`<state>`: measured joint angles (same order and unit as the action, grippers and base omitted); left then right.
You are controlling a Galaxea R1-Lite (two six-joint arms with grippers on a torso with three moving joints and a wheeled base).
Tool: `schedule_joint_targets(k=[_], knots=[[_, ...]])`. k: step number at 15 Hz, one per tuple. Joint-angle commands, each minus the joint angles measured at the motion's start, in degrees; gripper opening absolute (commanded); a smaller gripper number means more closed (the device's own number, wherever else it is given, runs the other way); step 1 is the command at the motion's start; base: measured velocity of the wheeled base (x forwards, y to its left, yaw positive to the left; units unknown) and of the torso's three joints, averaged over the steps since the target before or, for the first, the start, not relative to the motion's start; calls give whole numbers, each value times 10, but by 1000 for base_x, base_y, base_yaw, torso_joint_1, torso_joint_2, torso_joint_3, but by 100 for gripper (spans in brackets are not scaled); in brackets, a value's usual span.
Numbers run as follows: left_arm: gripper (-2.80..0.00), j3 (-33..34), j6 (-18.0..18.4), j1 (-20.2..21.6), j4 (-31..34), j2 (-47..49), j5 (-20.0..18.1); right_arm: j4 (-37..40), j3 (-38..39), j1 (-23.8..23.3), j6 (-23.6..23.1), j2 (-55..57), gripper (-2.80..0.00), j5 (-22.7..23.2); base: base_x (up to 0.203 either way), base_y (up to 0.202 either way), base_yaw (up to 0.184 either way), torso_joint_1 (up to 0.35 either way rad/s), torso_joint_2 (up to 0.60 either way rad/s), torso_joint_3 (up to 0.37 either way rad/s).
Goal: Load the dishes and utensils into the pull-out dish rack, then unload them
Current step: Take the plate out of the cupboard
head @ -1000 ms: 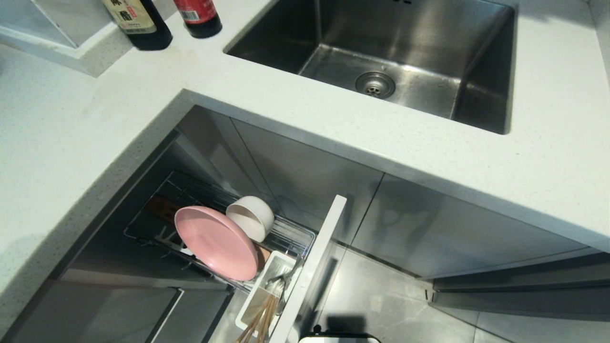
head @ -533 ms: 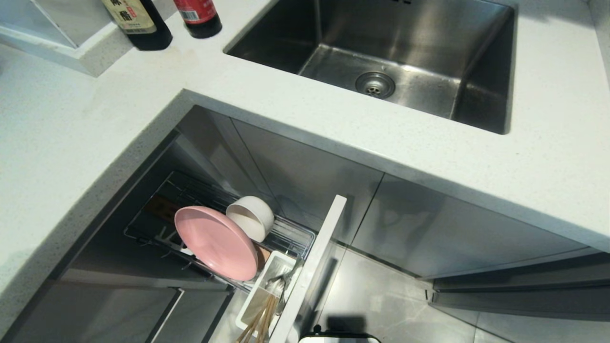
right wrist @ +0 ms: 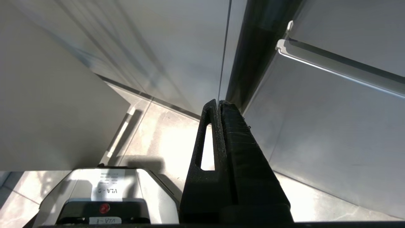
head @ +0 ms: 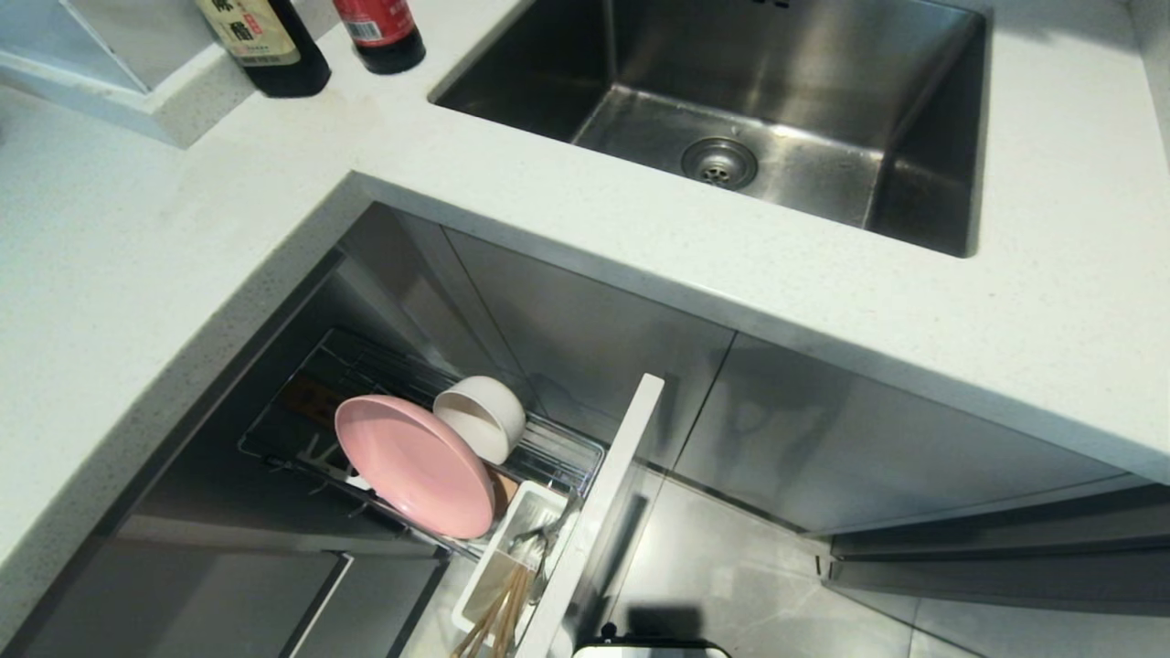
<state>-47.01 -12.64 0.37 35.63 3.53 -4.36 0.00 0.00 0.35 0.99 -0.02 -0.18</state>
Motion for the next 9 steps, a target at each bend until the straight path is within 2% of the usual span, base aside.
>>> schedule_joint_targets(k=[1, 3, 7, 9], knots=[[-280, 55, -2, -3, -34, -35, 5, 0, 1, 0, 0, 0, -280, 0, 0, 0, 0, 0, 0, 0], [-280, 137, 10, -3, -111, -34, 6, 0, 1, 0, 0, 0, -280, 0, 0, 0, 0, 0, 0, 0], [-280, 357, 90, -3, -348, -34, 10, 0, 1, 0, 0, 0, -280, 0, 0, 0, 0, 0, 0, 0], [-280, 457, 114, -3, -445, -34, 11, 0, 1, 0, 0, 0, -280, 0, 0, 0, 0, 0, 0, 0]])
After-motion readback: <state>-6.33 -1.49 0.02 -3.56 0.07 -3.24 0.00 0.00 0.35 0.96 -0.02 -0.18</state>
